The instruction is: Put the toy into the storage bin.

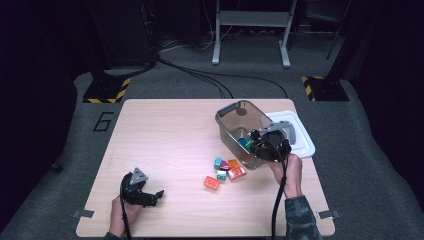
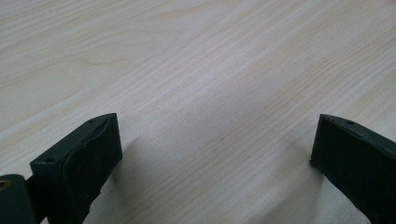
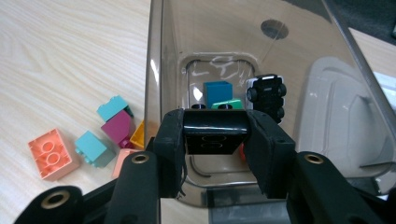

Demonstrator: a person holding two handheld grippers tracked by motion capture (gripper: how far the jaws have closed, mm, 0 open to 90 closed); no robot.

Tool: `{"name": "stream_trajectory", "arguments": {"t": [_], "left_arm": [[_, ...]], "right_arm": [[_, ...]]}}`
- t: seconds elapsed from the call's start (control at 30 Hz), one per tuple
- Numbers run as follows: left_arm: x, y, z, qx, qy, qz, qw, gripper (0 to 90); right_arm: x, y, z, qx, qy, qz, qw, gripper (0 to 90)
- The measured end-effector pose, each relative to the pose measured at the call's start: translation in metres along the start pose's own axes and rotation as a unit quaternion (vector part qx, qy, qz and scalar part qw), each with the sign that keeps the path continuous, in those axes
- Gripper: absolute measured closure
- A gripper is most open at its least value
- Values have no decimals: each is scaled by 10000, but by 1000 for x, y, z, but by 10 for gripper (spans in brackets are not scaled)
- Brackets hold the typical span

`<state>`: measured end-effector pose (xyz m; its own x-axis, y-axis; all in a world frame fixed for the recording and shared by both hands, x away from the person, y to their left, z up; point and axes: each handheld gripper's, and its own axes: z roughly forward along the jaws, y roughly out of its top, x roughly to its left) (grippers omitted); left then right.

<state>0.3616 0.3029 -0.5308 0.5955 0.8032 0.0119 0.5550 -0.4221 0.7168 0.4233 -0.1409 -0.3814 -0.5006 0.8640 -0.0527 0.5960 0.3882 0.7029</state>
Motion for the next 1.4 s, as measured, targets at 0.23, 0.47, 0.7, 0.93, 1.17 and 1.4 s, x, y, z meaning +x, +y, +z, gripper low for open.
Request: {"name": "stream_trajectory", "arguments": {"t": [0.23,0.47,0.7,0.93,1.17,1.4], "left_arm": [[0,0,0,-3,2,1,10000,16],[0,0,0,-3,2,-1,10000,15],[0,0,0,-3,2,0,10000,15],[0,0,0,-3,2,0,10000,15],[0,0,0,-4,2,-1,10000,15],[0,0,0,-4,4,0,10000,15]], "right_arm": [[0,-5,-2,155,49,-86,9998,585],[-1,-6,-7,199,96,-8,9998,487],[4,-7,-13,67,119,-31,9999,328],[29,-3,-11,-33,335,-293,9990,164],[63,-2,3,-146,773,-715,9943,89],[89,-8,22,6,1022,-967,9901,83]]}}
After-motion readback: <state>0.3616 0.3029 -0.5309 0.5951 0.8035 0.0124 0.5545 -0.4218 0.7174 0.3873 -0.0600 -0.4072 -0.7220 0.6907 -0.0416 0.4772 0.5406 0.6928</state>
